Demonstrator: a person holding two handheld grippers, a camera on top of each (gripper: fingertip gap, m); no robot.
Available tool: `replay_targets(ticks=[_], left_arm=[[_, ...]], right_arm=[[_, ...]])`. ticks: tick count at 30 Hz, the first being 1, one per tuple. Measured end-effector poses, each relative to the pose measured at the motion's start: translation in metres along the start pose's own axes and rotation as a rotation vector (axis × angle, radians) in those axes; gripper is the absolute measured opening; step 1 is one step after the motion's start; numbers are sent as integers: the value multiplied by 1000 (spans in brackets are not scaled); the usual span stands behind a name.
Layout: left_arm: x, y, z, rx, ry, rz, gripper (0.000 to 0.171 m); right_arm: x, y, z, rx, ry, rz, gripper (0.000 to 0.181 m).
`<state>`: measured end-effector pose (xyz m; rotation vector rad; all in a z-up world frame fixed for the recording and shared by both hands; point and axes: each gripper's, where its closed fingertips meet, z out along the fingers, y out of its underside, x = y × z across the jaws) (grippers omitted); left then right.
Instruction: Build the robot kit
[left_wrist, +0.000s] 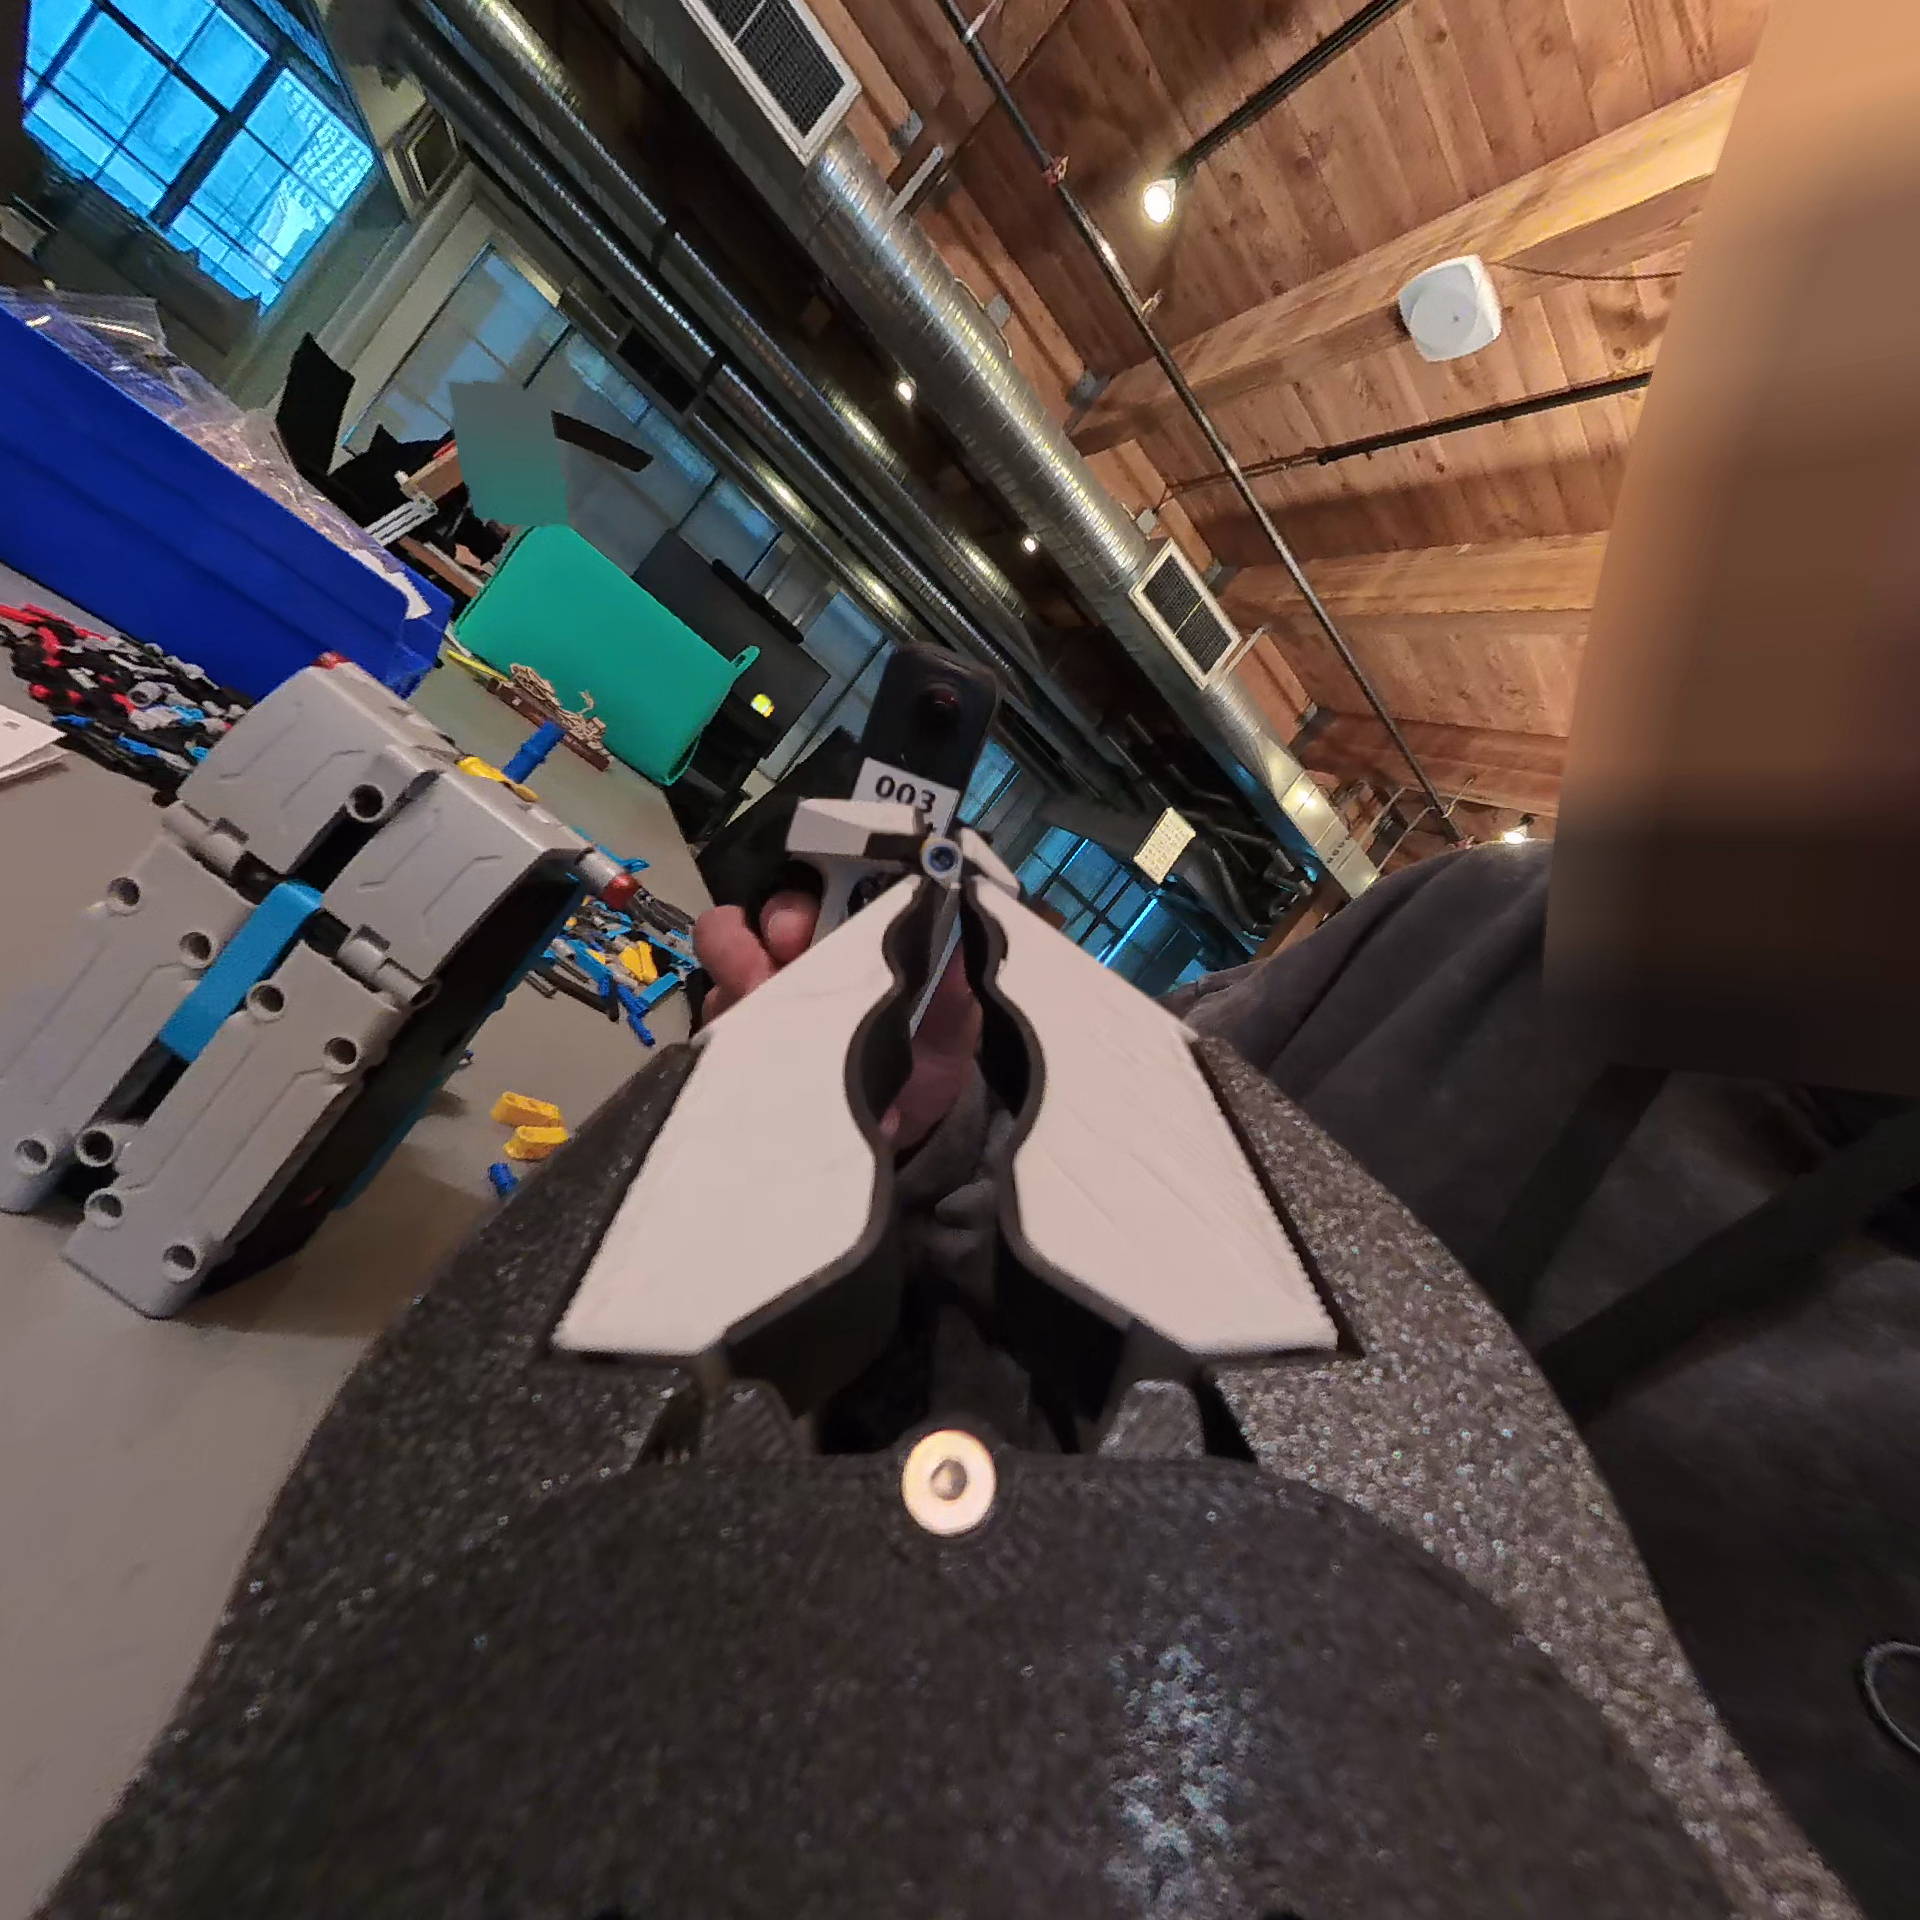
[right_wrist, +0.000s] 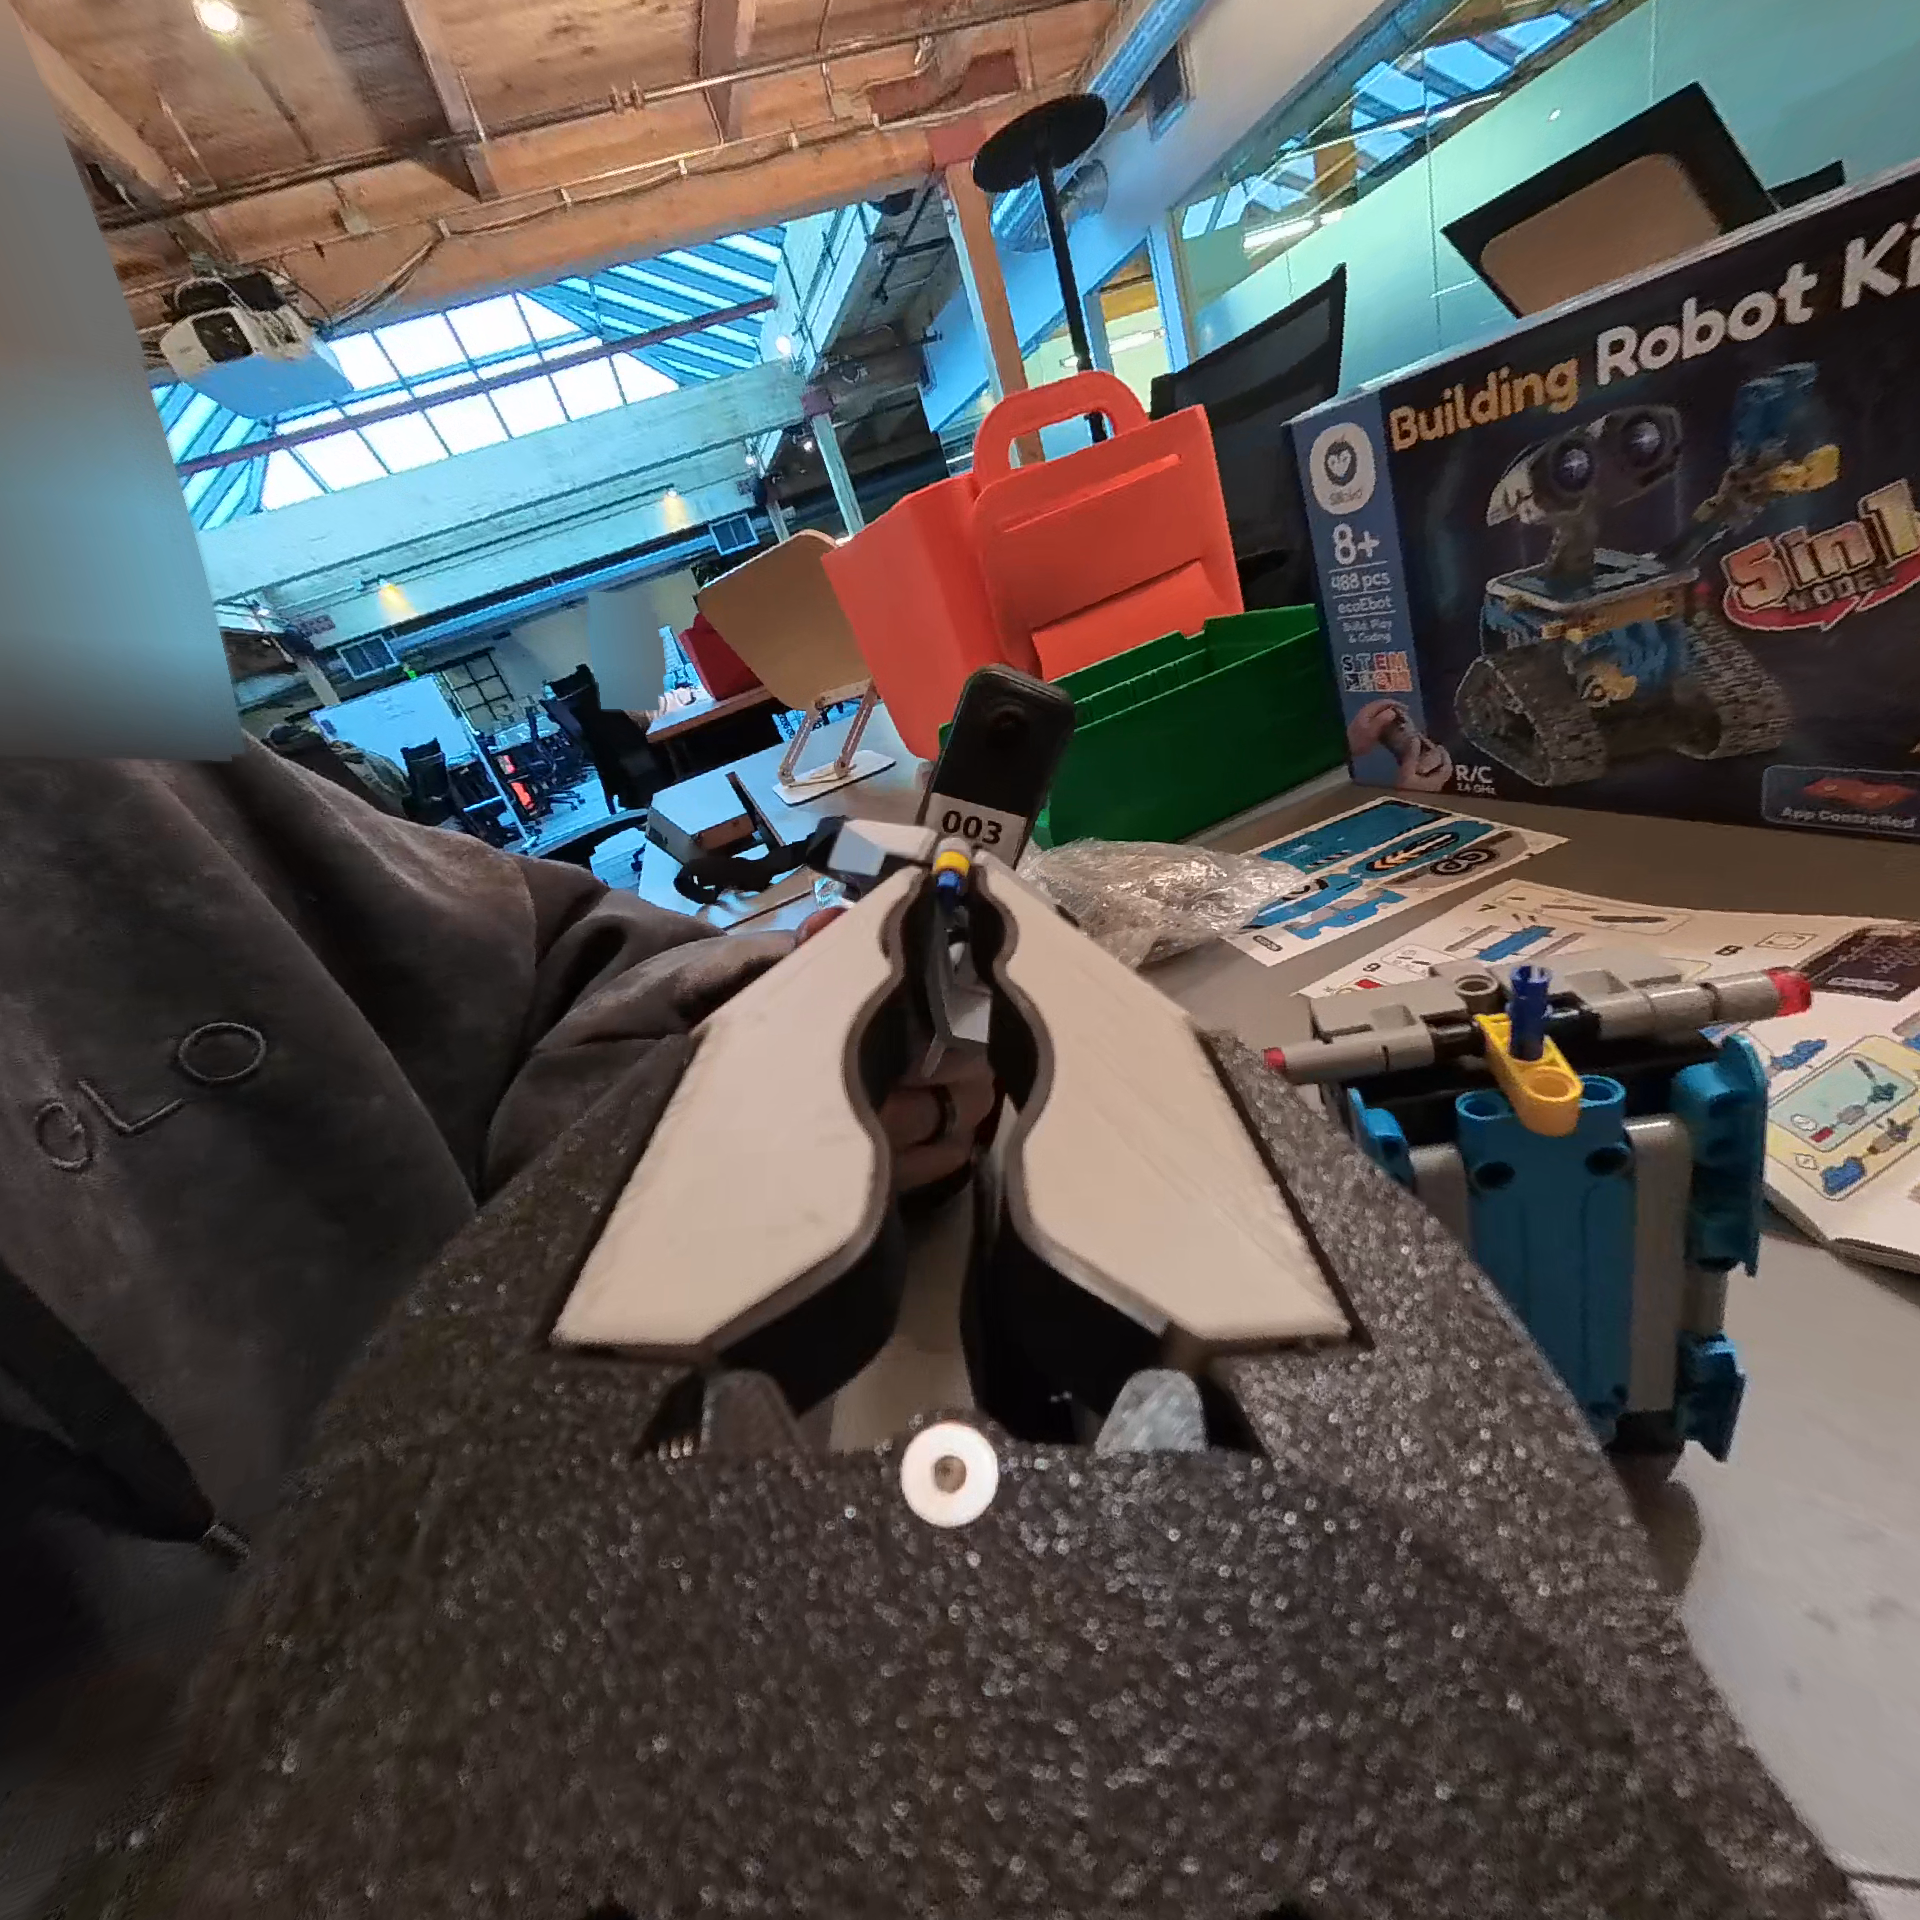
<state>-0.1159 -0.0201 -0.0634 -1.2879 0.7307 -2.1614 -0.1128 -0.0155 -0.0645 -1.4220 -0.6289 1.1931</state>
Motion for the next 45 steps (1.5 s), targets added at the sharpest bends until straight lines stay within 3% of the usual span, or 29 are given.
replay_targets(ticks=[13, 17, 20, 45], left_arm=[[-6, 13, 2, -76, -38, 38, 1], [-15, 13, 3, -91, -91, 36, 14], [-12, 15, 3, -103, -81, 51, 6], [-18, 24, 2, -169, -141, 188, 4]], right_arm=[[4, 8, -3, -36, -80, 153, 6], [7, 11, -4, -58, -98, 204, 6], [4, 15, -2, -82, -100, 173, 7], [4, 25, -6, -125, -114, 192, 5]])
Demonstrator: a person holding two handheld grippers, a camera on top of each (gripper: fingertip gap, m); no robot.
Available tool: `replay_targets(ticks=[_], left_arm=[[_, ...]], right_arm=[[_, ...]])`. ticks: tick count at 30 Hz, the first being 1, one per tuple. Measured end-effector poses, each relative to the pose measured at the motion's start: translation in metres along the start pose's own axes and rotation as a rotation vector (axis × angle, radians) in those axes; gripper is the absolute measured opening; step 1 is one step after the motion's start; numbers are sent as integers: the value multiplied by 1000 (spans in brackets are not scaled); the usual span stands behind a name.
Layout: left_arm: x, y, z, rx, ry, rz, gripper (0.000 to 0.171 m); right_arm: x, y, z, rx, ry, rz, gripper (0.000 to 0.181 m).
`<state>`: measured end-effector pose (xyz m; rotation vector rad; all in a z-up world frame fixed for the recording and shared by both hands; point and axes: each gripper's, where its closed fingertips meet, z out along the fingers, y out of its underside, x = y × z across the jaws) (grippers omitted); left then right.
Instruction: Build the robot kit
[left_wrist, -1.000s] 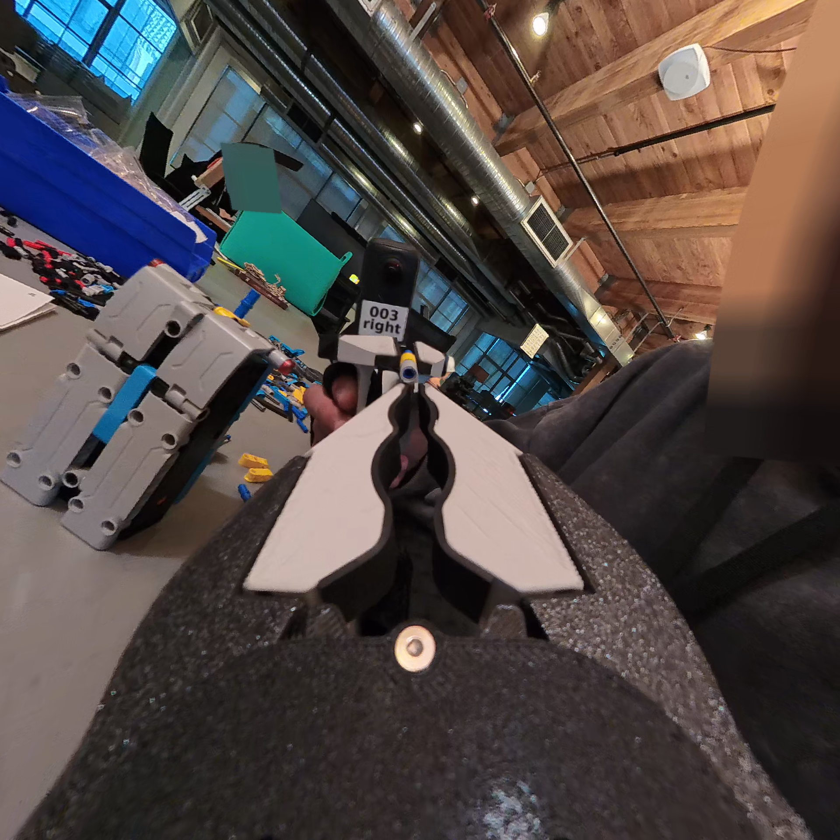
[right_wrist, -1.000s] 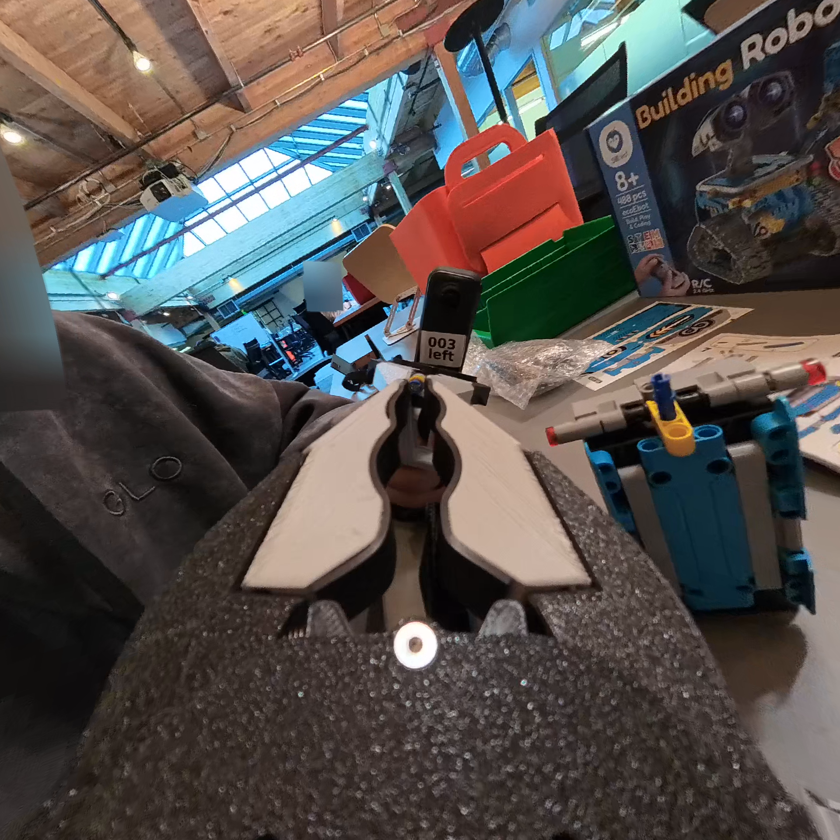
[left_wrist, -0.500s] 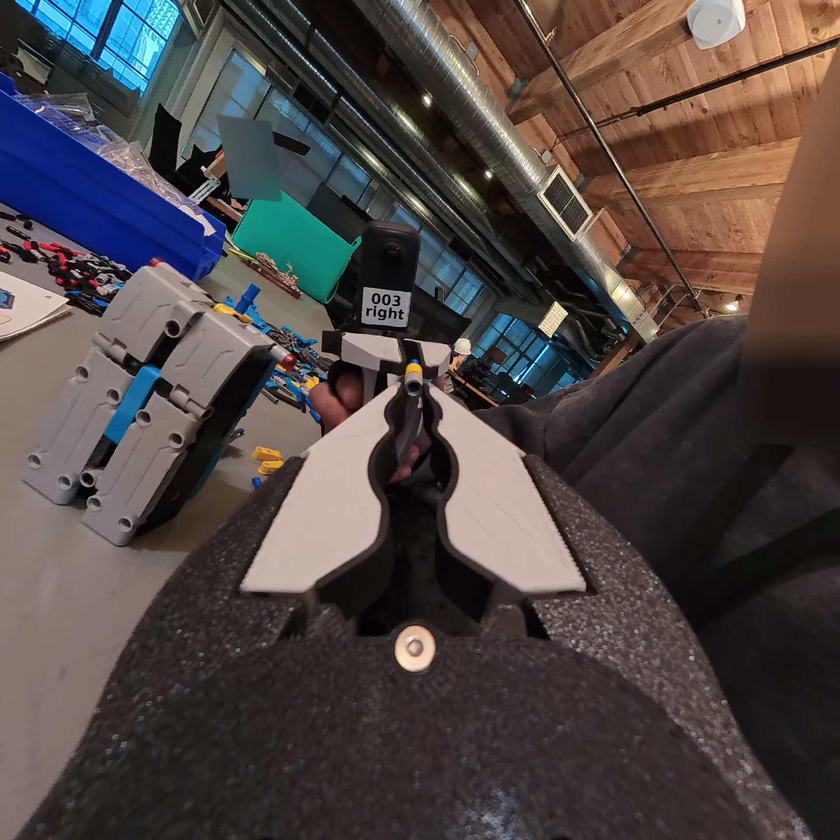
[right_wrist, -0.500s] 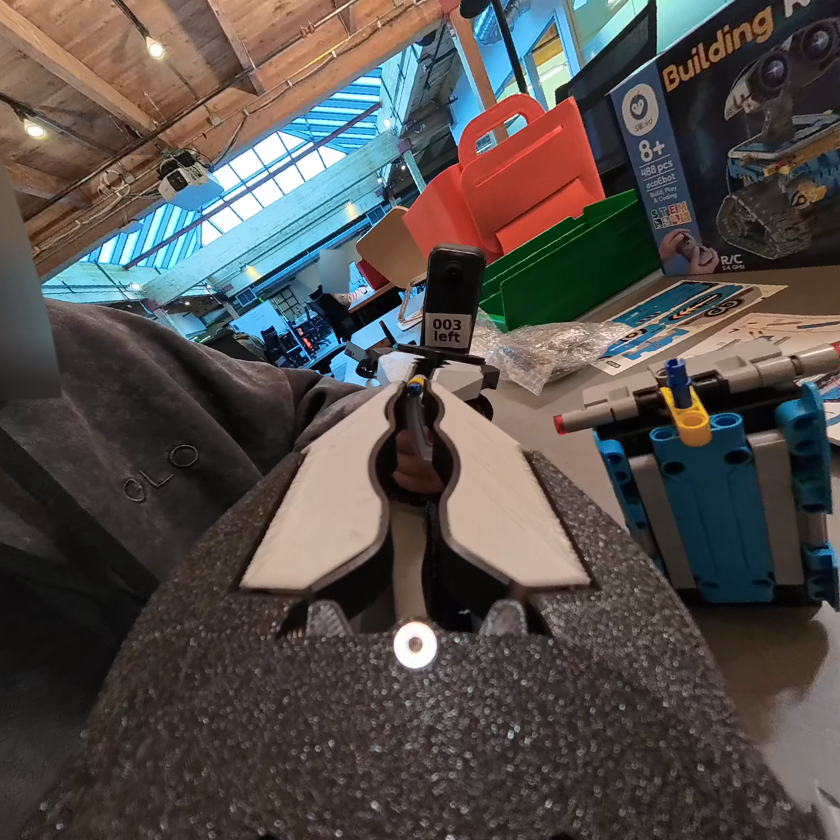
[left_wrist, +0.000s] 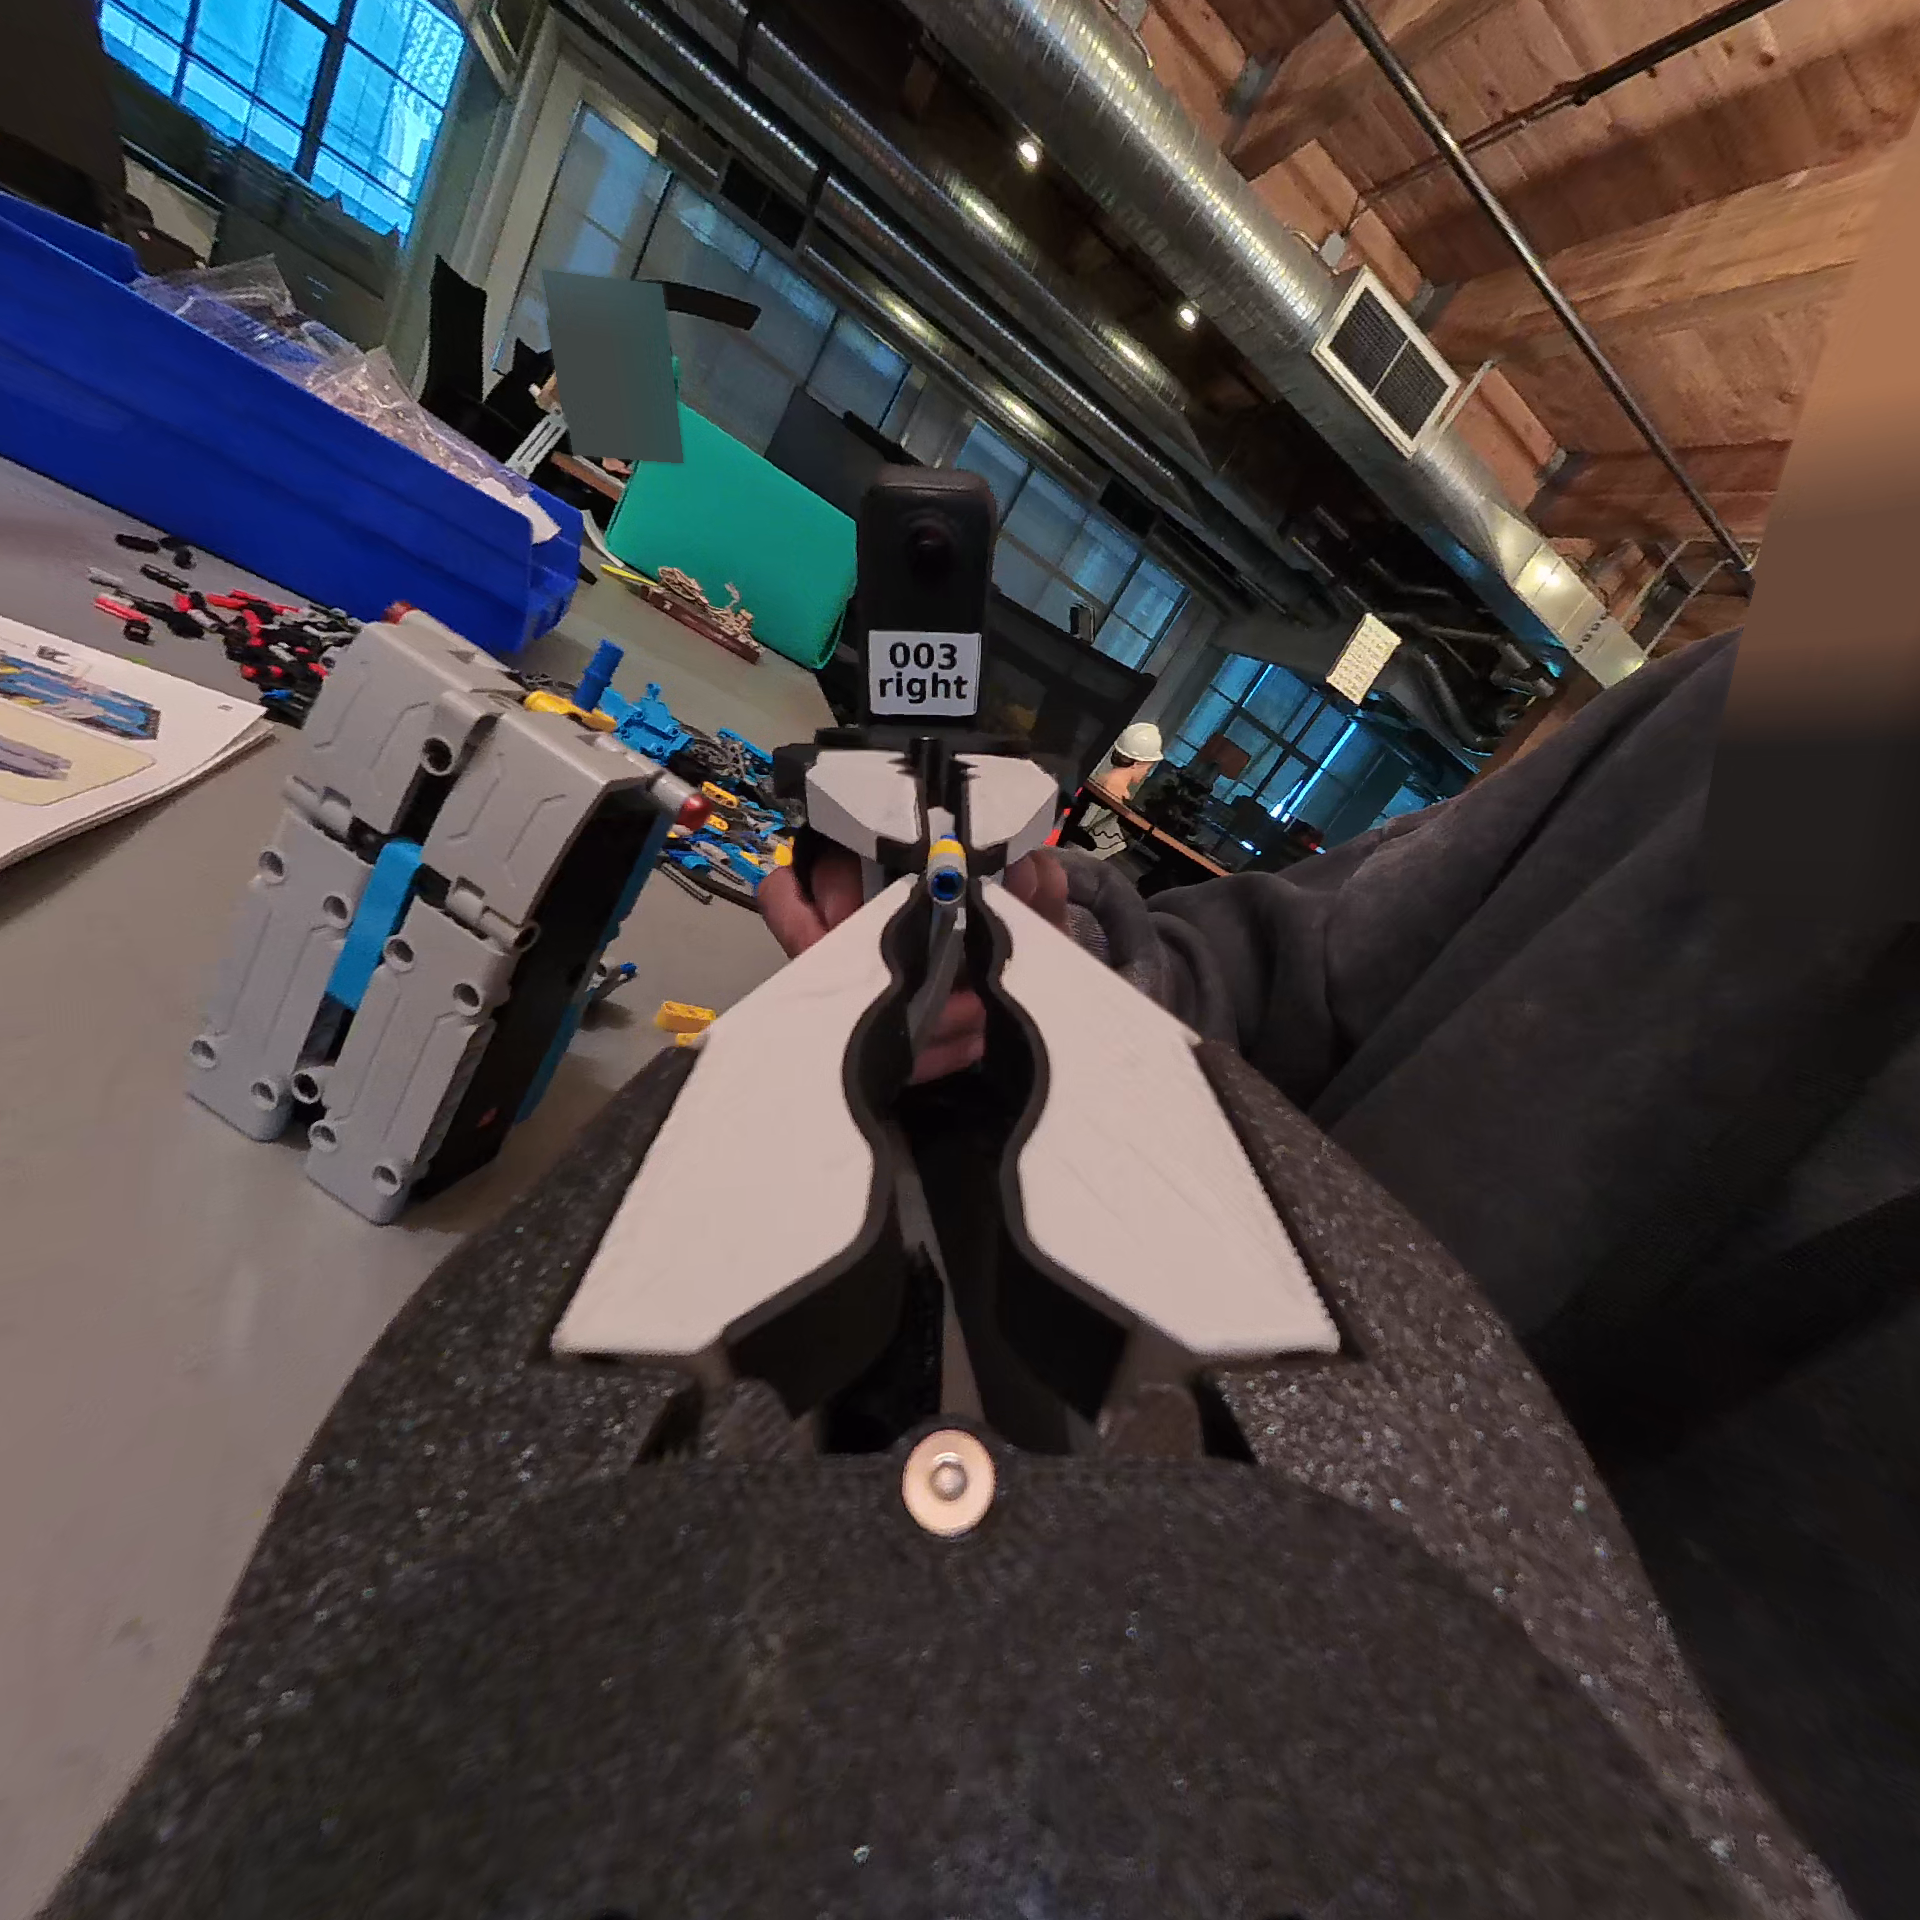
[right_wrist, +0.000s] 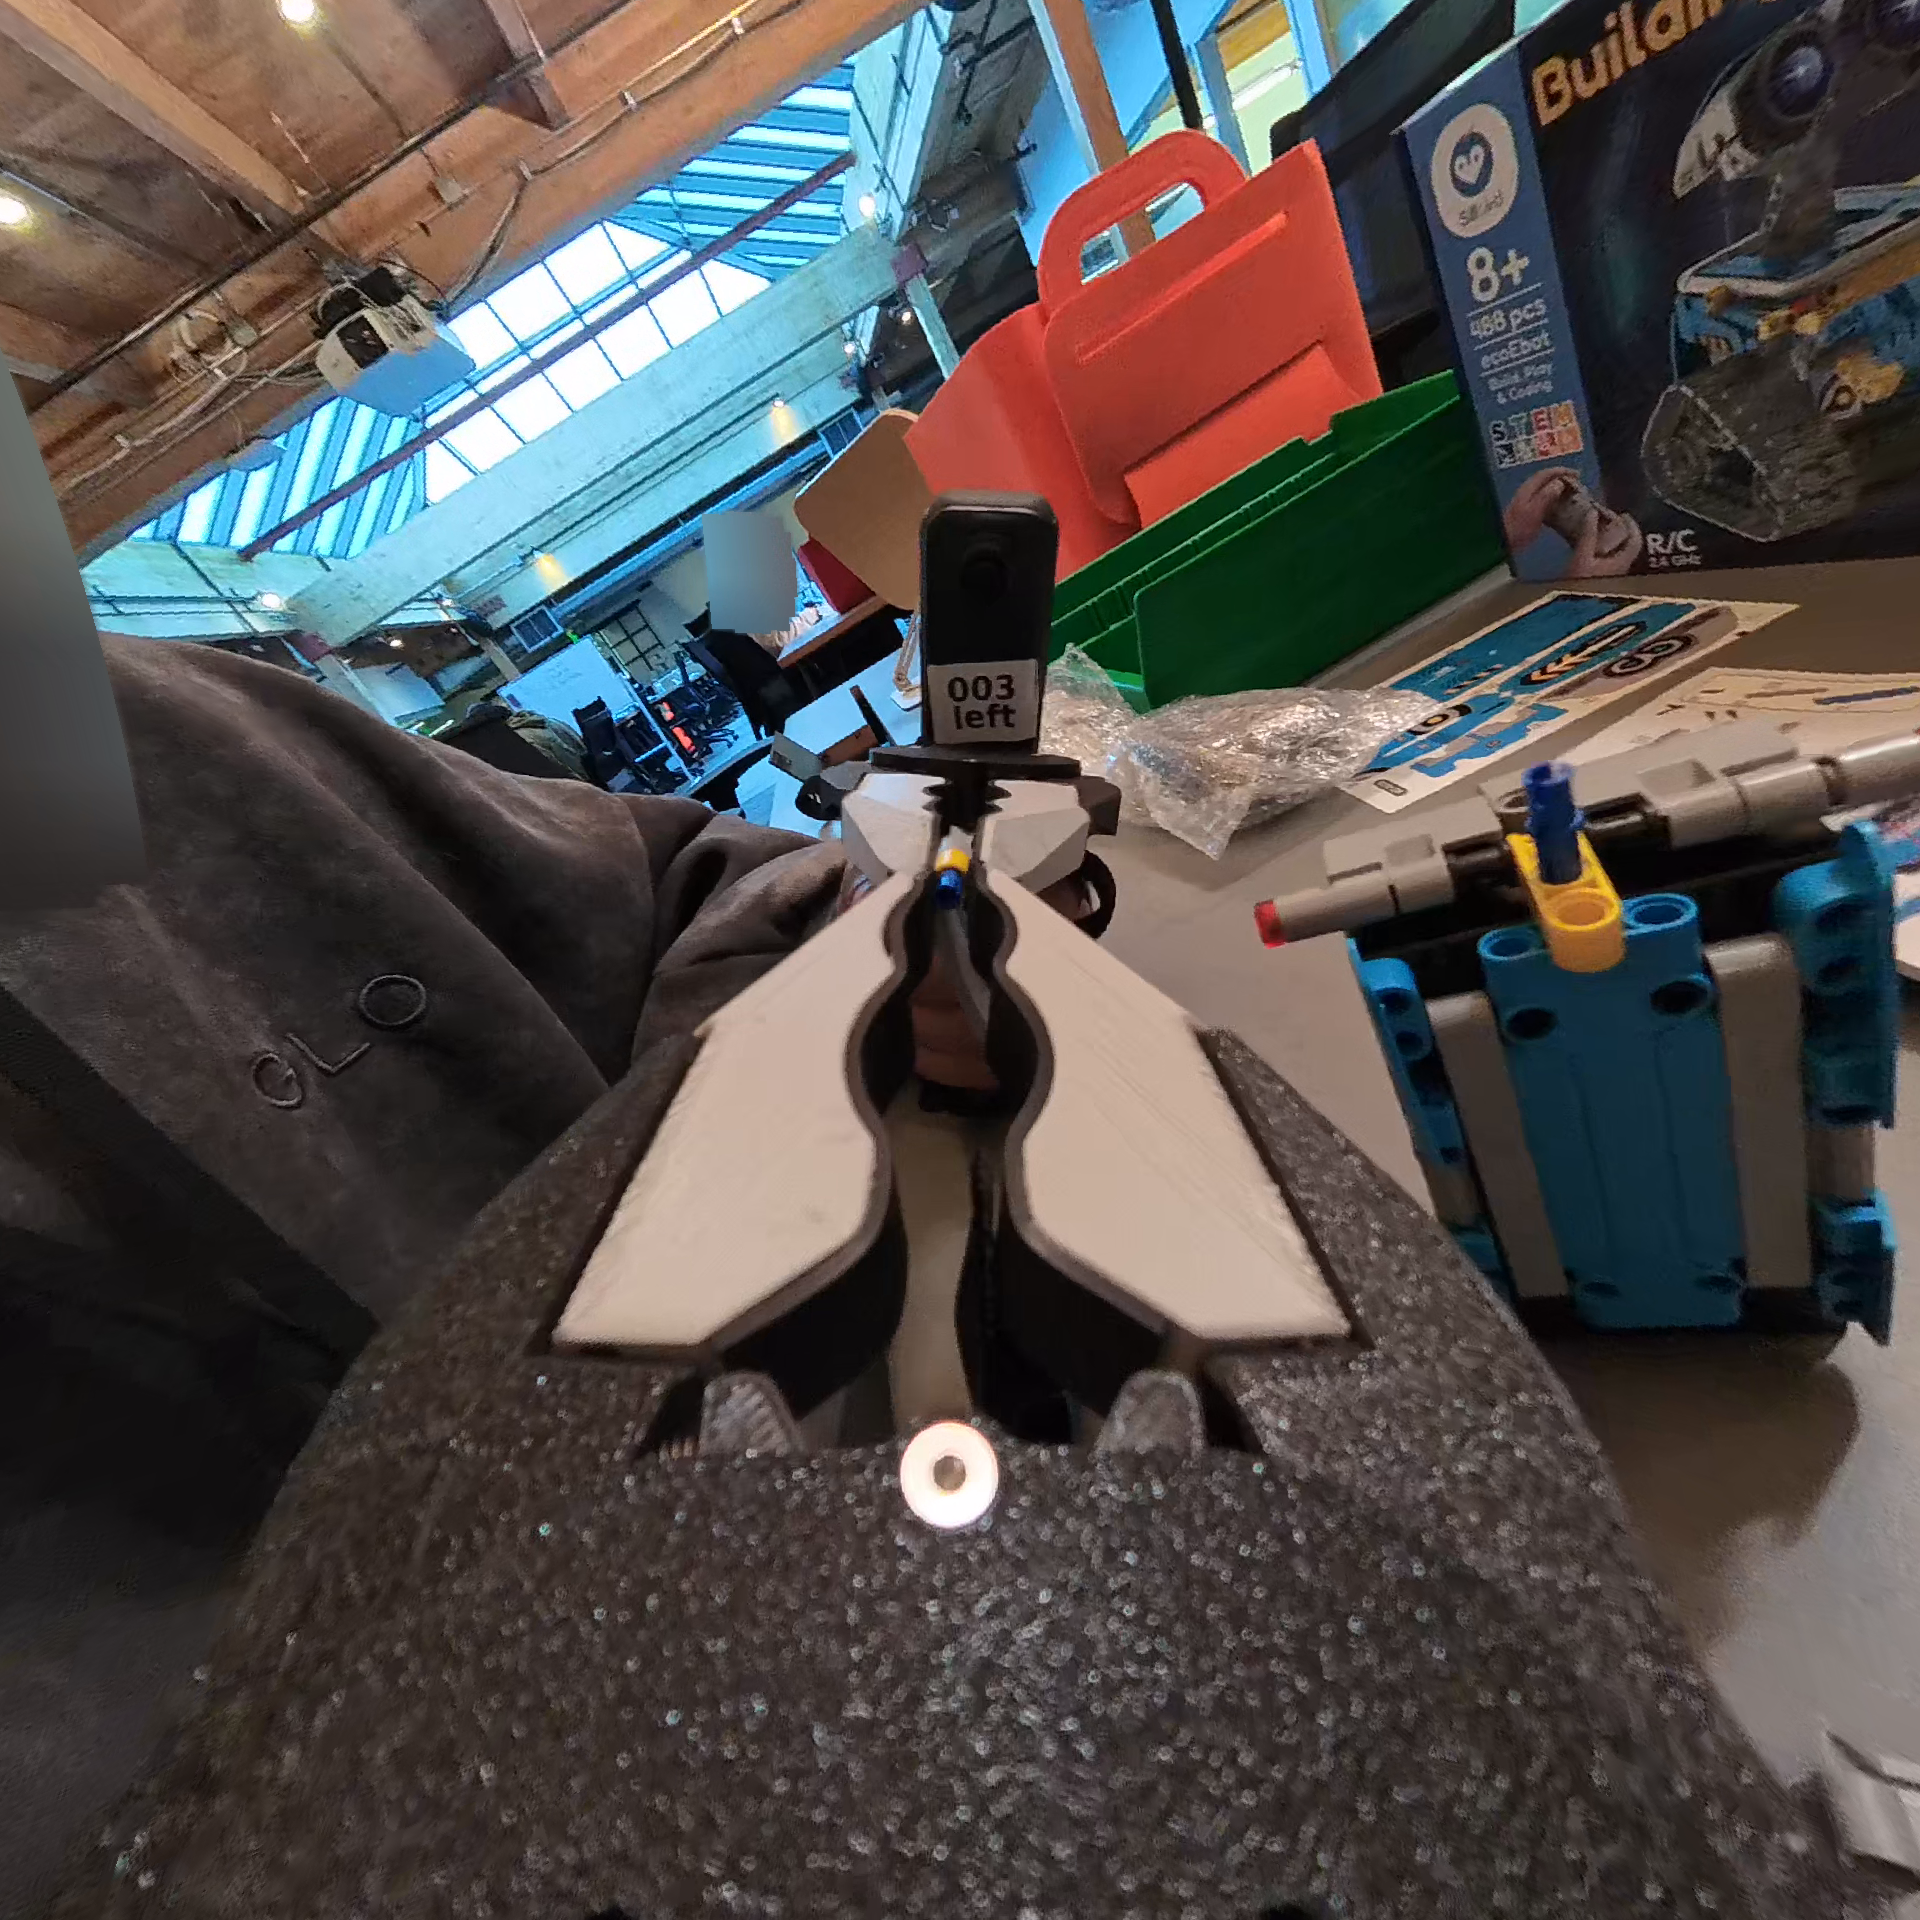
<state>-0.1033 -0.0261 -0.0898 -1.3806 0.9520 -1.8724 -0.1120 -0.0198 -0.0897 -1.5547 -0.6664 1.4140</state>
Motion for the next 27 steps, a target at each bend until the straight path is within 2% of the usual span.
replay_targets(ticks=[4, 6, 8, 11, 13, 17, 19, 24, 27], left_arm=[[-6, -3, -1, 8, -12, -43, 5], [-9, -9, -4, 49, 3, -104, 5], [-13, -21, -11, 118, 20, -175, 6], [-9, -30, -16, 172, 80, -241, 5], [-5, -25, -12, 155, 121, -284, 5], [-5, -29, -15, 192, 153, -340, 6], [-2, -29, -16, 182, 176, -346, 6], [5, -22, -17, 79, 210, -283, 8], [7, -20, -16, 63, 230, -297, 9]], right_arm=[[7, -4, 0, 33, 7, 48, 6], [10, -8, 0, 46, 26, 37, 8], [13, -7, 0, 39, 73, -20, 24], [7, 5, 9, -31, 72, -78, 29], [5, 10, 13, -57, 99, -148, 28], [8, 8, 12, -47, 133, -192, 11], [3, 2, 8, -6, 93, -187, 10], [-11, 1, 6, 4, 23, -172, 8], [-18, 5, 8, -13, -26, -150, 6]])
